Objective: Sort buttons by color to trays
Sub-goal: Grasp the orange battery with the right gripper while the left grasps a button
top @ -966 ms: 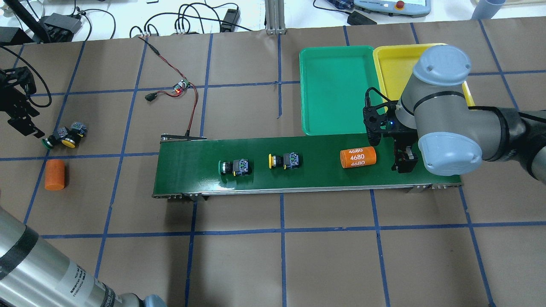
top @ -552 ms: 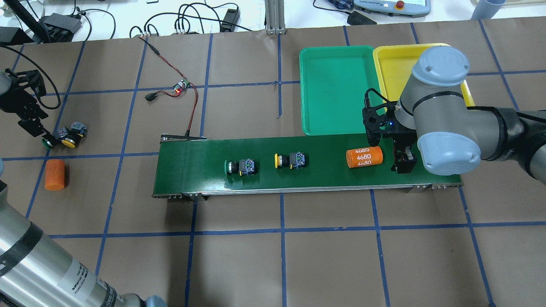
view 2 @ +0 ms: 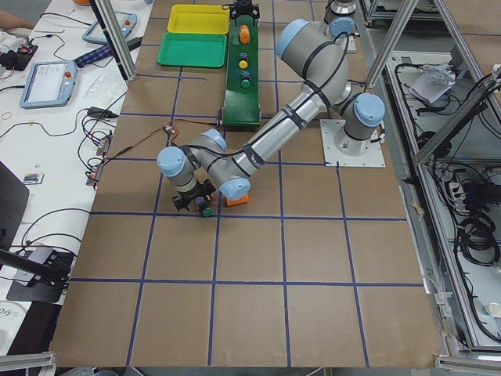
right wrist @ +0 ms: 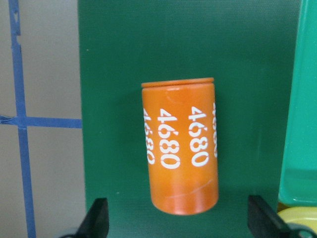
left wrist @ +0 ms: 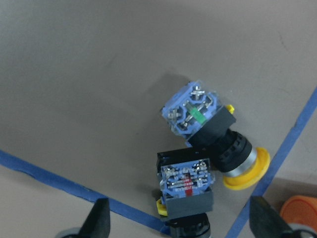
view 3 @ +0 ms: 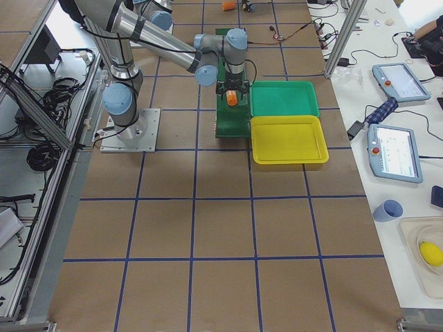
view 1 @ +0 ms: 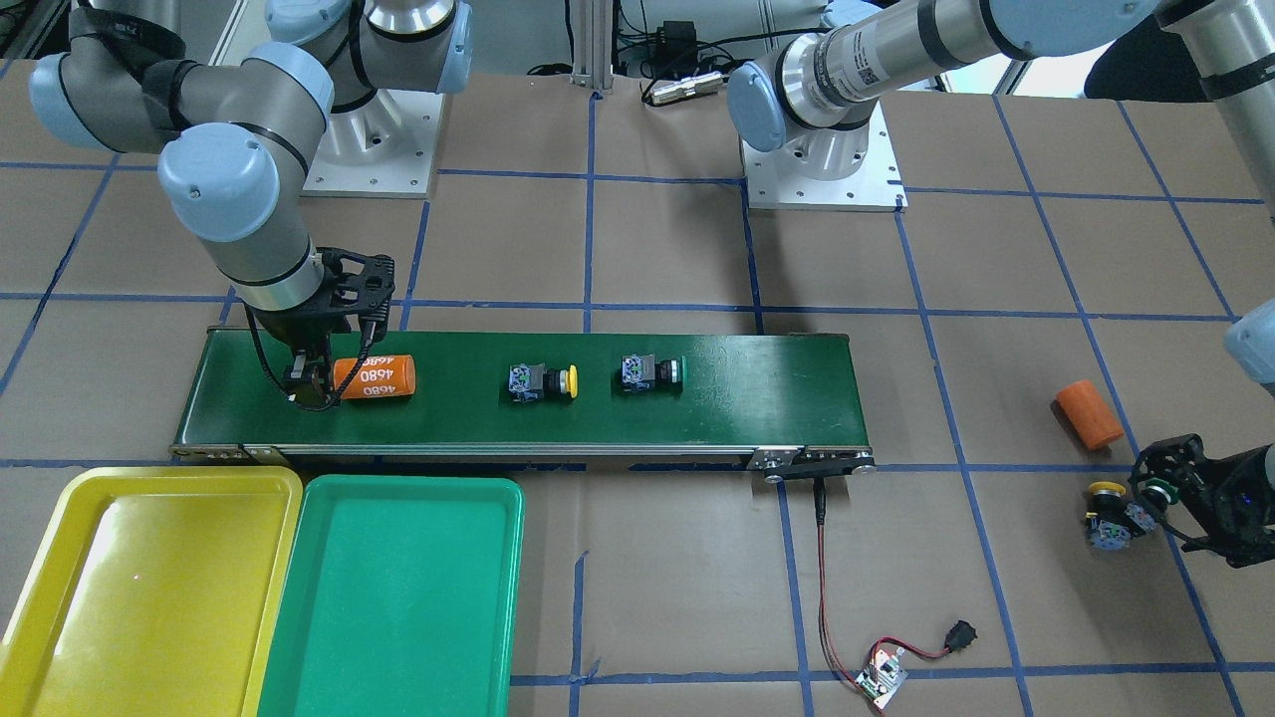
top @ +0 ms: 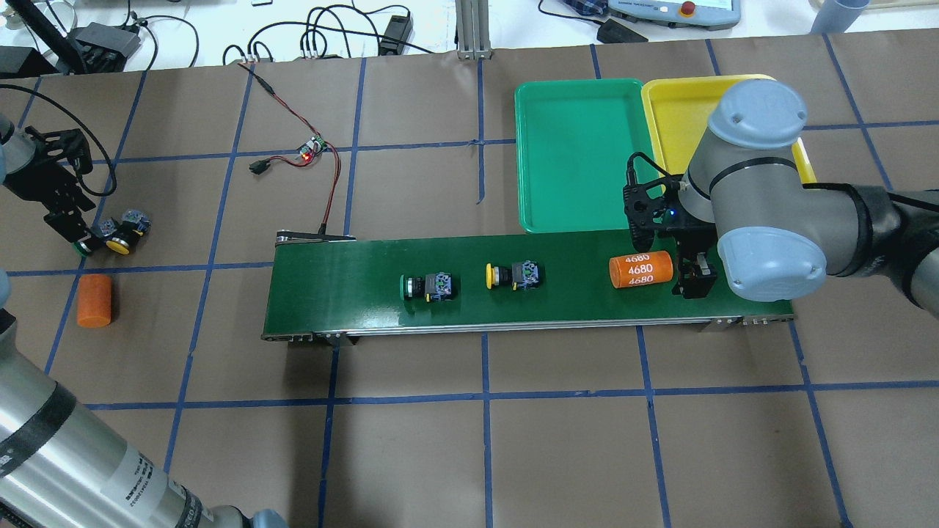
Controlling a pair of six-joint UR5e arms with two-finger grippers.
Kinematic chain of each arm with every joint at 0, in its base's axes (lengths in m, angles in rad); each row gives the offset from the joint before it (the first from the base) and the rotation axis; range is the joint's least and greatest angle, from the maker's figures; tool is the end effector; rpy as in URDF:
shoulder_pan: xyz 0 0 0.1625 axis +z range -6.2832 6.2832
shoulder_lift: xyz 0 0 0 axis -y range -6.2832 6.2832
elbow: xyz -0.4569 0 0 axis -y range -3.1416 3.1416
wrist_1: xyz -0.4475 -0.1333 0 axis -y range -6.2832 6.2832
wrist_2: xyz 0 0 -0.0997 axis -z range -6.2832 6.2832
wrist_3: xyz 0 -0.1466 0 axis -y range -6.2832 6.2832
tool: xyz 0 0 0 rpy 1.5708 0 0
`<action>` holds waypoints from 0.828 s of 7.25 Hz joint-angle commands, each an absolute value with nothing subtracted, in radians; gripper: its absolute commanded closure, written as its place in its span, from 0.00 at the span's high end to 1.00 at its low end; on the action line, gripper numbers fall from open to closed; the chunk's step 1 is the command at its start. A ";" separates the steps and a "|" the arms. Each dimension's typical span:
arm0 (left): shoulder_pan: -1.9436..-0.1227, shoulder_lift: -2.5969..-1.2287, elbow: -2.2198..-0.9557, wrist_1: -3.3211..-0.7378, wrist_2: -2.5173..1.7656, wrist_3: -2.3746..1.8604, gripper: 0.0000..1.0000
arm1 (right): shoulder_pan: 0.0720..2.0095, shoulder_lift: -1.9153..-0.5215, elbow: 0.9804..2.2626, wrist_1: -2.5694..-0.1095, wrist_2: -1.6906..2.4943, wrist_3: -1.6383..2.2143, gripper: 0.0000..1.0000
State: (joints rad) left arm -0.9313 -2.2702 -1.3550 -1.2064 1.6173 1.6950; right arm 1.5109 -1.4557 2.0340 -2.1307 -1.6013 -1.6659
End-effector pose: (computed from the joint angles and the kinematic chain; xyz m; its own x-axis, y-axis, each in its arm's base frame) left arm 0.3592 -0.6948 0.1468 -0.4883 0.8639 0.1237 0.8720 0.4885 0.0311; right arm 0.0972 -0.5310 0.2234 0.0352 -0.9992 -0.0212 -0.9990 -0.0358 0.0286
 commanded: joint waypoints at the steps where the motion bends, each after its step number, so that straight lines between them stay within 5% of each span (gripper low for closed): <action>1: -0.925 -2.273 -1.358 -1.206 1.617 1.698 1.00 | 1.511 -1.456 2.034 -2.131 -1.601 -1.666 1.00; 6: -0.916 -2.275 -1.377 -1.197 1.621 1.746 1.00 | 1.511 -1.456 2.034 -2.131 -1.600 -1.666 1.00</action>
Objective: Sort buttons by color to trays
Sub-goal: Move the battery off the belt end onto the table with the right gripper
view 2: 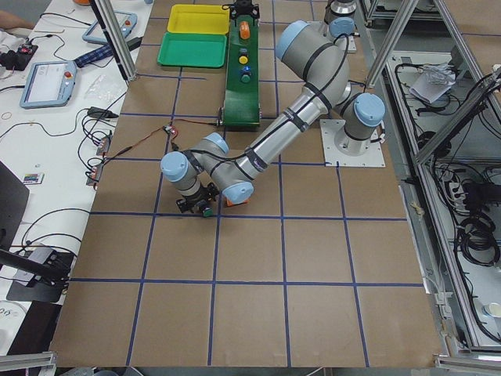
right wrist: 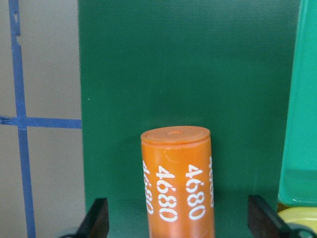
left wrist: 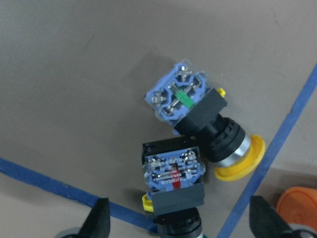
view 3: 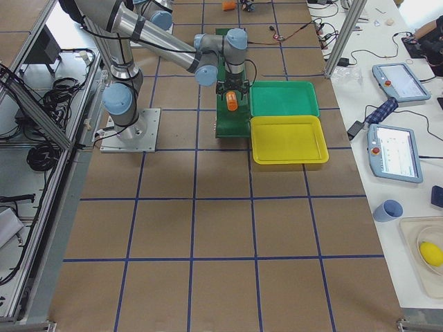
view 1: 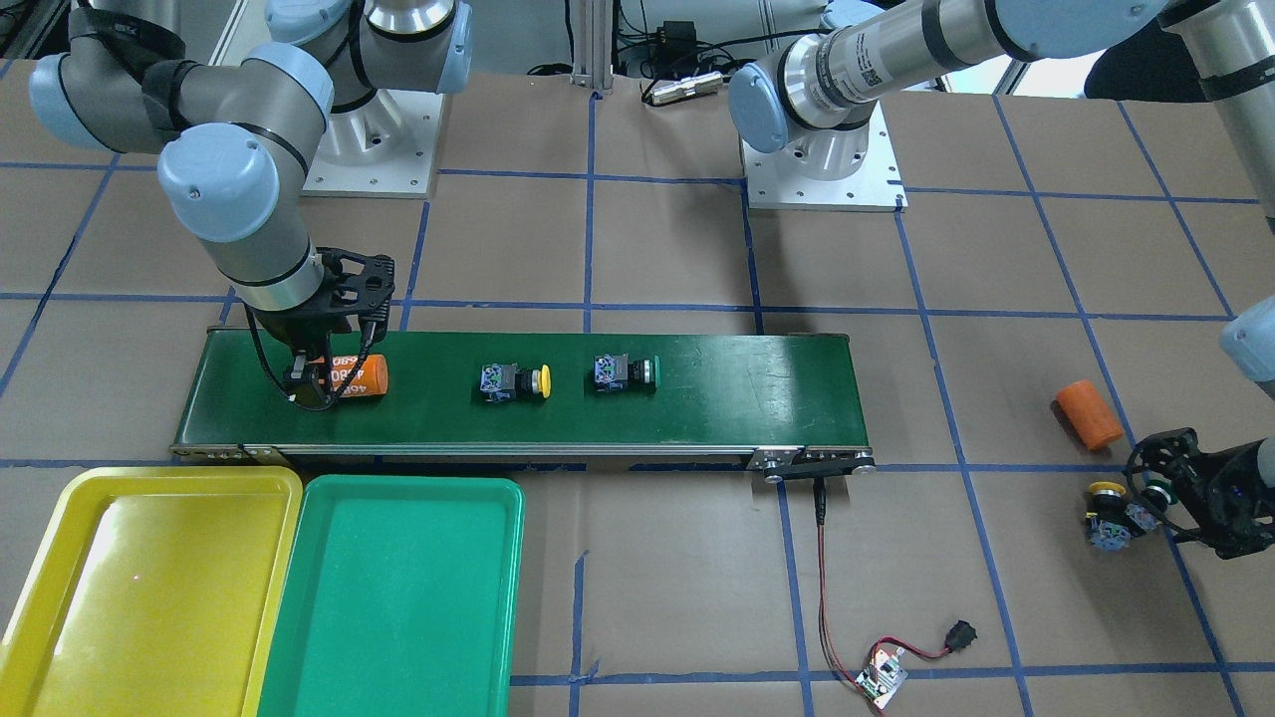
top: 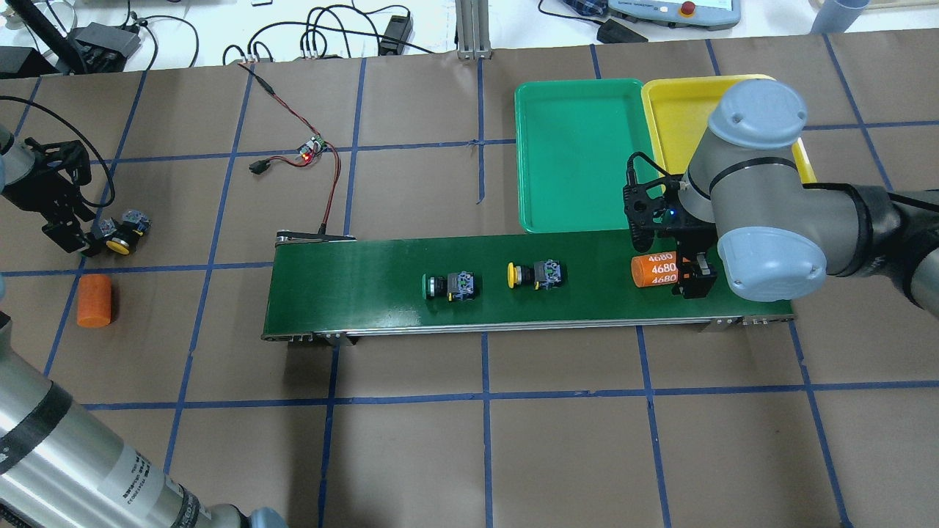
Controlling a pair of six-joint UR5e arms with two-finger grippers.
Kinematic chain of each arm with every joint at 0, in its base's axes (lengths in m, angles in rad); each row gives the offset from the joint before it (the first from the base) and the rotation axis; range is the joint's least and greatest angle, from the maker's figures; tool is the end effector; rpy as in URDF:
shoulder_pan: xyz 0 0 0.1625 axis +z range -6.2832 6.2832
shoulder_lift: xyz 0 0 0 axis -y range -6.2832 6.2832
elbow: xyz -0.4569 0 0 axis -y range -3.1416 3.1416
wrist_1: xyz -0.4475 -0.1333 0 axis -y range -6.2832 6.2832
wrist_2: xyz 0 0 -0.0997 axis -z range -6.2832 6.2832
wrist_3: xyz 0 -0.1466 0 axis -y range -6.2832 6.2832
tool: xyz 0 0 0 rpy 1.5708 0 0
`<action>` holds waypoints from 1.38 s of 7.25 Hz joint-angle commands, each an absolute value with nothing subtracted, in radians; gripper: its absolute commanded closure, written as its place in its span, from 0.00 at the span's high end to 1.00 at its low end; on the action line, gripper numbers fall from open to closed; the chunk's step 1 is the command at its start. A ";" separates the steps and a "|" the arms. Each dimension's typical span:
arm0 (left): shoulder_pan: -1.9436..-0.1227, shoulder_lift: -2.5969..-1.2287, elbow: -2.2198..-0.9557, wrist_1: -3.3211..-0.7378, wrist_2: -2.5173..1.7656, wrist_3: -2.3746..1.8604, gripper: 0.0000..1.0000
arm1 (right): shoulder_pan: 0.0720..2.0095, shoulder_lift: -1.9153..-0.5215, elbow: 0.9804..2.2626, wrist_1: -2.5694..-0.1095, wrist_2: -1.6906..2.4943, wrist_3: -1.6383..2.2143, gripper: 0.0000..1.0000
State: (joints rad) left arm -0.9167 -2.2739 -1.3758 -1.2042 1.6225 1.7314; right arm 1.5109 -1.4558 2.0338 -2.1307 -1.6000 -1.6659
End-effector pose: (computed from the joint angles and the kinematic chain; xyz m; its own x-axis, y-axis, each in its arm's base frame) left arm 0.3653 -0.6832 0.1343 -0.4672 0.8718 0.1474 0.8830 0.4685 0.0279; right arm 0.0974 -0.5310 0.2236 0.0352 -0.9992 -0.0208 -0.9990 -0.0357 0.0273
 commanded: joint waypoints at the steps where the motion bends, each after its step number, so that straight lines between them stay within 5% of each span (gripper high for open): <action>1: -0.914 -2.276 -1.381 -1.197 1.621 1.746 1.00 | 1.511 -1.456 2.034 -2.131 -1.600 -1.666 1.00; 4: -0.907 -2.281 -1.387 -1.161 1.623 1.747 0.95 | 1.511 -1.456 2.034 -2.131 -1.600 -1.666 1.00; 6: -0.905 -2.281 -1.388 -1.161 1.623 1.759 0.42 | 1.511 -1.451 2.036 -2.131 -1.600 -1.663 1.00; 7: -0.905 -2.281 -1.388 -1.161 1.623 1.781 0.26 | 1.511 -1.451 2.039 -2.131 -1.598 -1.664 1.00; 9: -0.908 -2.263 -1.378 -1.176 1.624 1.772 0.00 | 1.511 -1.448 2.046 -2.140 -1.598 -1.663 1.00; 10: -0.910 -2.252 -1.382 -1.181 1.620 1.769 0.00 | 1.511 -1.448 2.048 -2.141 -1.598 -1.664 1.00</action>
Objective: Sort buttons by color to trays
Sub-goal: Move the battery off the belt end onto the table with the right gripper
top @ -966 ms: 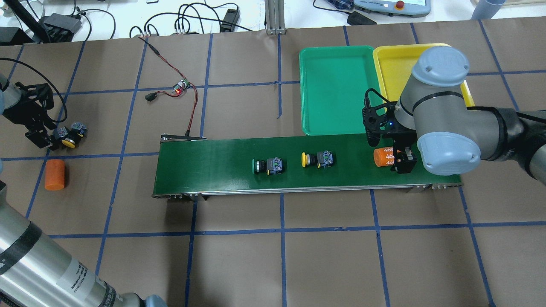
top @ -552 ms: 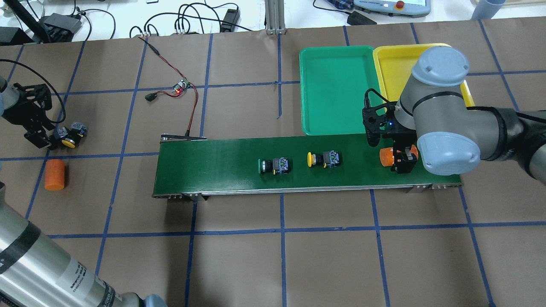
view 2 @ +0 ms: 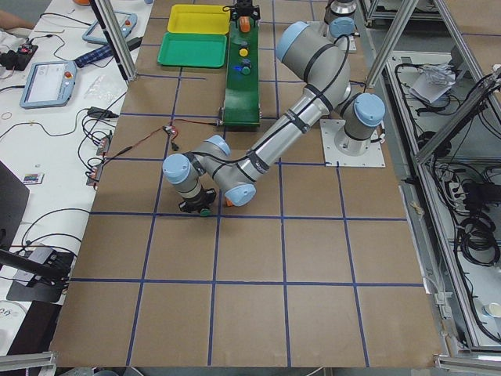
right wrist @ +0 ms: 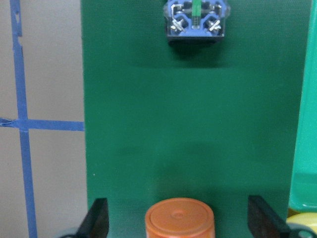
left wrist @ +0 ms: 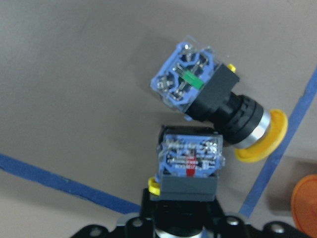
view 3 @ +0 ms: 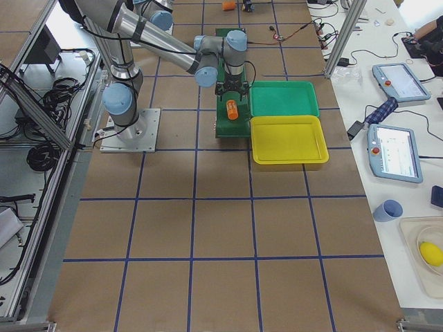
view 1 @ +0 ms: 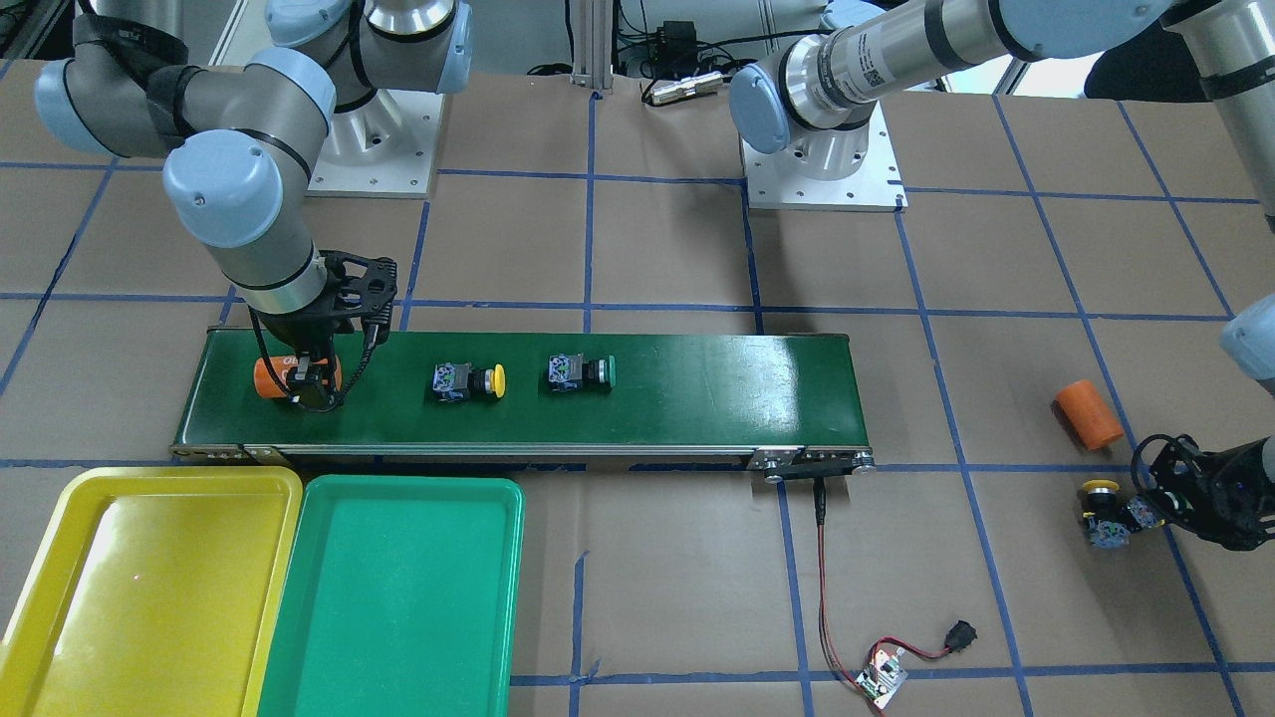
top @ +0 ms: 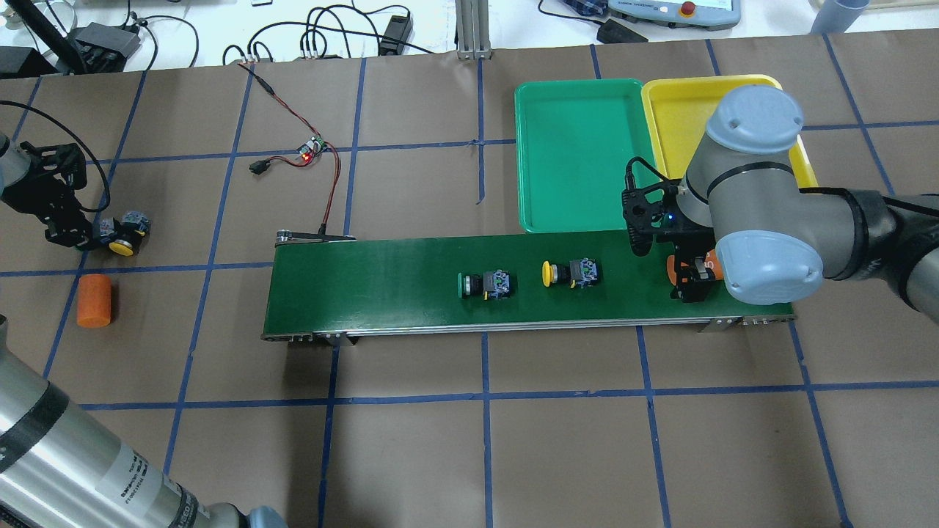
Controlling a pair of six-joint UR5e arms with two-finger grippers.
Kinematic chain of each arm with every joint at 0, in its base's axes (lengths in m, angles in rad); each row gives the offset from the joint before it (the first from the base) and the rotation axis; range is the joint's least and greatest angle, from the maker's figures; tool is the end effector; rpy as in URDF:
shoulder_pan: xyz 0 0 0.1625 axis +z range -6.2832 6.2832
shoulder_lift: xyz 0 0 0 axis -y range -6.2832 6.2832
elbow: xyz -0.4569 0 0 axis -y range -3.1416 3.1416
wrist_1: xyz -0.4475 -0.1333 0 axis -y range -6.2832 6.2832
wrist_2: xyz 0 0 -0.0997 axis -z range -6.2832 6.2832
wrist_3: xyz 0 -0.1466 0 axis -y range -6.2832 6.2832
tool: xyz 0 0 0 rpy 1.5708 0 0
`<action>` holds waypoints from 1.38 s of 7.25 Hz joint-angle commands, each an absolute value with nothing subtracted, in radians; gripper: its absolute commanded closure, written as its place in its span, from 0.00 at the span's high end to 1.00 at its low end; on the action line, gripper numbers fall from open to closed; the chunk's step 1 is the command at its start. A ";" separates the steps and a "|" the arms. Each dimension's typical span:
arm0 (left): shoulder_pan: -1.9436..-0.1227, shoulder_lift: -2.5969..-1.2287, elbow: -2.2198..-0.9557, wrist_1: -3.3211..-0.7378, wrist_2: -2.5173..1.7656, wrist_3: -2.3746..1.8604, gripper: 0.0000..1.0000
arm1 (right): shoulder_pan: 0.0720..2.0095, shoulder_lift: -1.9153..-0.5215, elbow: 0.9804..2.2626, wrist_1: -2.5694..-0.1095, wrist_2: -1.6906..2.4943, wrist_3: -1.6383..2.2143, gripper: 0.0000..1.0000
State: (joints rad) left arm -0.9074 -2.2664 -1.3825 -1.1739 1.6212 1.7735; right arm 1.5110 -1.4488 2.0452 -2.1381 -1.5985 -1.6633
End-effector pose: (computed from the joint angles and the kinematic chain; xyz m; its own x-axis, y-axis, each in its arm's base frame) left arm 0.3730 -0.6818 0.1393 -0.4404 0.8900 0.1180 0.8974 0.4405 0.0269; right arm 0.0979 -0.5280 0.2153 0.0327 -0.9990 -0.0315 -0.9991 -0.0335 0.0249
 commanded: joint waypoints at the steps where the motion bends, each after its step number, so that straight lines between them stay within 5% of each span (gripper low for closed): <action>1: -0.920 -2.229 -1.358 -1.230 1.621 1.770 0.00 | 1.511 -1.447 2.049 -2.141 -1.598 -1.664 0.98; 5: -1.119 -2.033 -1.282 -1.626 1.596 1.787 0.00 | 1.511 -1.424 2.048 -2.157 -1.598 -1.663 0.99; 10: -1.302 -1.823 -1.596 -1.623 1.475 1.750 0.00 | 1.511 -1.422 2.046 -2.158 -1.601 -1.661 1.00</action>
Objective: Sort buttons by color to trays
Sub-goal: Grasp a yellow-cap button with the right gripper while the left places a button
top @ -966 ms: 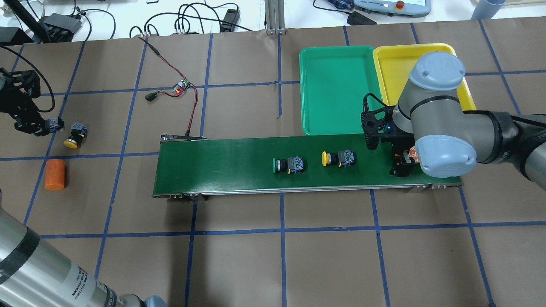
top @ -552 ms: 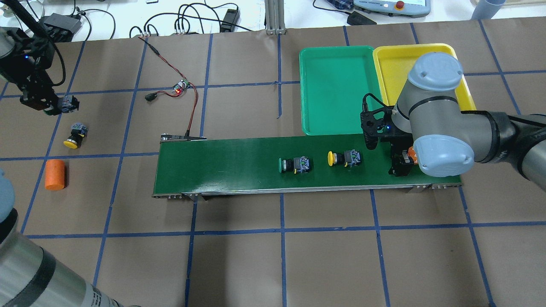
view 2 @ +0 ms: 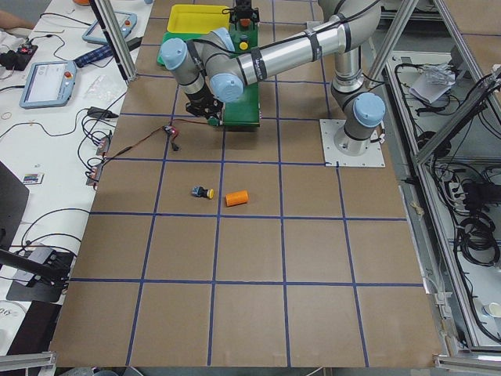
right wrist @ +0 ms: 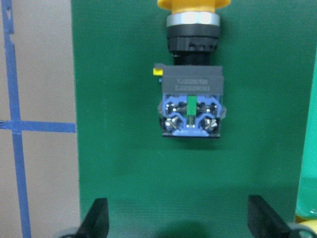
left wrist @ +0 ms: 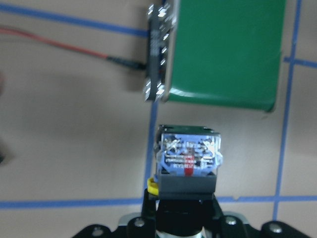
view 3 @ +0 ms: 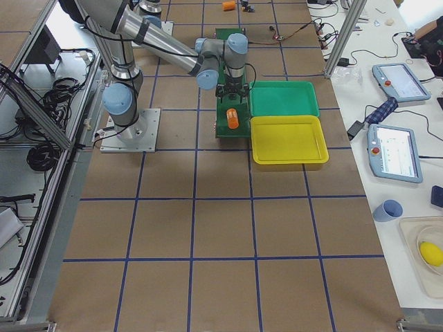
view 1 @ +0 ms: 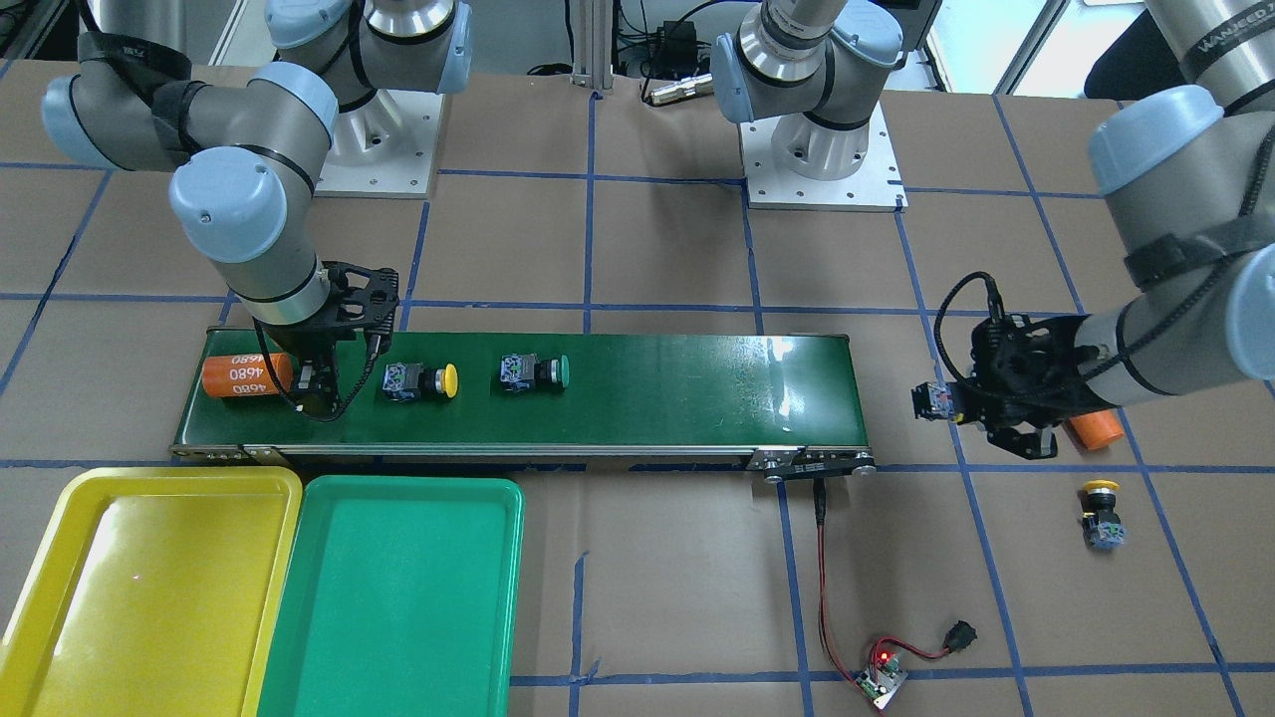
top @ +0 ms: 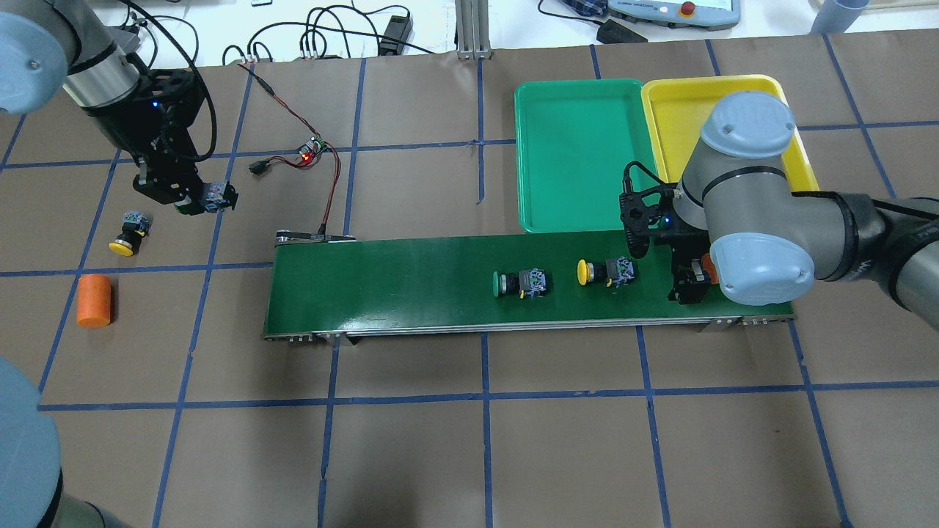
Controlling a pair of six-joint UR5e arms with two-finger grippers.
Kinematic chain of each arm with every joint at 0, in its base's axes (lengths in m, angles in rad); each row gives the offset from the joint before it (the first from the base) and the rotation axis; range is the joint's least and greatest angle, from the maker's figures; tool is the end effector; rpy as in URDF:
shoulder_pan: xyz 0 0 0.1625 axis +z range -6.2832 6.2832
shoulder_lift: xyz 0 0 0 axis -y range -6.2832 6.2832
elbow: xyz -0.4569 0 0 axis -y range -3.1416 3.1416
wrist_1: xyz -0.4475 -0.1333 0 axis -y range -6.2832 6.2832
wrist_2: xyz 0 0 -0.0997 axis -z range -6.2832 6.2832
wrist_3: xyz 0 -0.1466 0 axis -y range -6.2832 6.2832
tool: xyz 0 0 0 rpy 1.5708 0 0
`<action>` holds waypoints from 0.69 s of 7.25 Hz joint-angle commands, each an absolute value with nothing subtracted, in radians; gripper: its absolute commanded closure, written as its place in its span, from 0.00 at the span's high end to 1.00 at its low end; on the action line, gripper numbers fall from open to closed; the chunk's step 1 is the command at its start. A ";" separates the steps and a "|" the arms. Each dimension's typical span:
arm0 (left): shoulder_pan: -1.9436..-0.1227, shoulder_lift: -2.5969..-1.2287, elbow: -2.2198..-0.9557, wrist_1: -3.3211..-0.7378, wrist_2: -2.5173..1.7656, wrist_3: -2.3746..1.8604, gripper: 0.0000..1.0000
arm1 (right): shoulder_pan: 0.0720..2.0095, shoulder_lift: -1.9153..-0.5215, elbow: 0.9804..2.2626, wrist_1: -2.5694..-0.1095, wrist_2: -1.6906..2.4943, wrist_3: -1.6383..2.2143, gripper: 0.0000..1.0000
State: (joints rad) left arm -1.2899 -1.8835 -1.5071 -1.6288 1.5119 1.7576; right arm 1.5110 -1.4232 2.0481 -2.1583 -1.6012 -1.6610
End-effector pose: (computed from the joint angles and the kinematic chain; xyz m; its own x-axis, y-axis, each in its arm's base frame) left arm 0.0369 -0.6399 0.3173 -0.0824 0.9545 0.2865 0.9867 0.1186 -0.1113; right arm 0.0973 -0.5310 0.2025 0.0304 -0.9987 -0.0400 -0.9991 -0.0315 0.0269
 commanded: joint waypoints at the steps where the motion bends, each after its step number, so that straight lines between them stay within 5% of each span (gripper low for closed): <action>1: -1.333 -1.786 -1.655 -1.603 1.439 1.686 0.00 | 1.511 -1.416 2.048 -2.158 -1.600 -1.658 0.99; 5: -1.468 -1.706 -1.886 -1.355 1.445 1.540 0.00 | 1.511 -1.413 2.048 -2.158 -1.600 -1.657 0.92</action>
State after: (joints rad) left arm -1.4192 -1.7282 -1.8079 -1.4489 1.4405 1.5815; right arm 1.5110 -1.4152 2.0451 -2.1583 -1.6000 -1.6573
